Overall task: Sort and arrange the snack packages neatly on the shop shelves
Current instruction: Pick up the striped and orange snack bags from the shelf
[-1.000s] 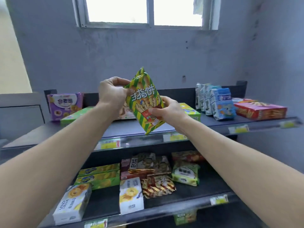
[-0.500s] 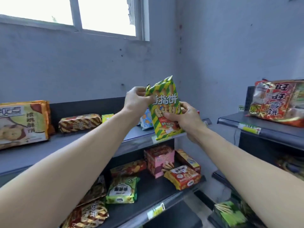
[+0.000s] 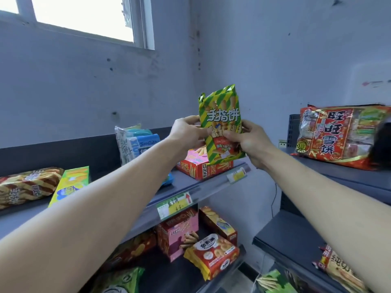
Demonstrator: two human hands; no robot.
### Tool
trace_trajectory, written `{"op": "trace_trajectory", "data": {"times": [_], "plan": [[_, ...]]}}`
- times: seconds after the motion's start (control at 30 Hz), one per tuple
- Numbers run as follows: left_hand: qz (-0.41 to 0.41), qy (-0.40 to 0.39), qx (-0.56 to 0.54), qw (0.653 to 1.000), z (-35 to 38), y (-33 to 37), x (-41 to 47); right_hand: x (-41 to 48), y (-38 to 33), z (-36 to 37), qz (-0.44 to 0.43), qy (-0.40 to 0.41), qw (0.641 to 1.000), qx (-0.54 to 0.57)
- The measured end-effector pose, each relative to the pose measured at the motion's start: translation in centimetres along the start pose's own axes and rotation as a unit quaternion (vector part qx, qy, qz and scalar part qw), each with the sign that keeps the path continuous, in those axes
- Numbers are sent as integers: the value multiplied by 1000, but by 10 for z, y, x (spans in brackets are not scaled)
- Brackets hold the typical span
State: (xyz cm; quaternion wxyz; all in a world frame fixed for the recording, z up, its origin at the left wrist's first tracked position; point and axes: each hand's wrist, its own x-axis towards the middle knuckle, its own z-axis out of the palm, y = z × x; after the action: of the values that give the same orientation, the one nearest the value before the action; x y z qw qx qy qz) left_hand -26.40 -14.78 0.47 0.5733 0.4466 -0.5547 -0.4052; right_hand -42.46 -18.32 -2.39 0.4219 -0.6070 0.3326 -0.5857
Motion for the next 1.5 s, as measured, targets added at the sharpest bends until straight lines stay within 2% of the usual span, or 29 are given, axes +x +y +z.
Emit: {"op": "trace_trajectory", "data": {"times": [0.3, 0.53, 0.73, 0.93, 1.07, 1.27, 1.5], "plan": [[-6, 23, 10, 1000, 33, -26, 81, 84, 42, -35, 8, -12, 1000, 4], [-13, 88, 59, 994, 50, -48, 152, 169, 81, -50, 25, -69, 997, 34], [-2, 142, 38, 989, 51, -59, 201, 232, 106, -45, 13, -125, 990, 57], [-26, 199, 58, 978, 34, -73, 234, 275, 134, -24, 13, -170, 983, 67], [-41, 199, 72, 977, 20, -79, 248, 294, 148, -8, 1, -185, 978, 93], [-84, 147, 90, 981, 7, -86, 273, 315, 165, 8, -12, -167, 982, 89], [-135, 124, 172, 968, 13, -109, 307, 339, 195, 5, 30, -134, 988, 66]]}}
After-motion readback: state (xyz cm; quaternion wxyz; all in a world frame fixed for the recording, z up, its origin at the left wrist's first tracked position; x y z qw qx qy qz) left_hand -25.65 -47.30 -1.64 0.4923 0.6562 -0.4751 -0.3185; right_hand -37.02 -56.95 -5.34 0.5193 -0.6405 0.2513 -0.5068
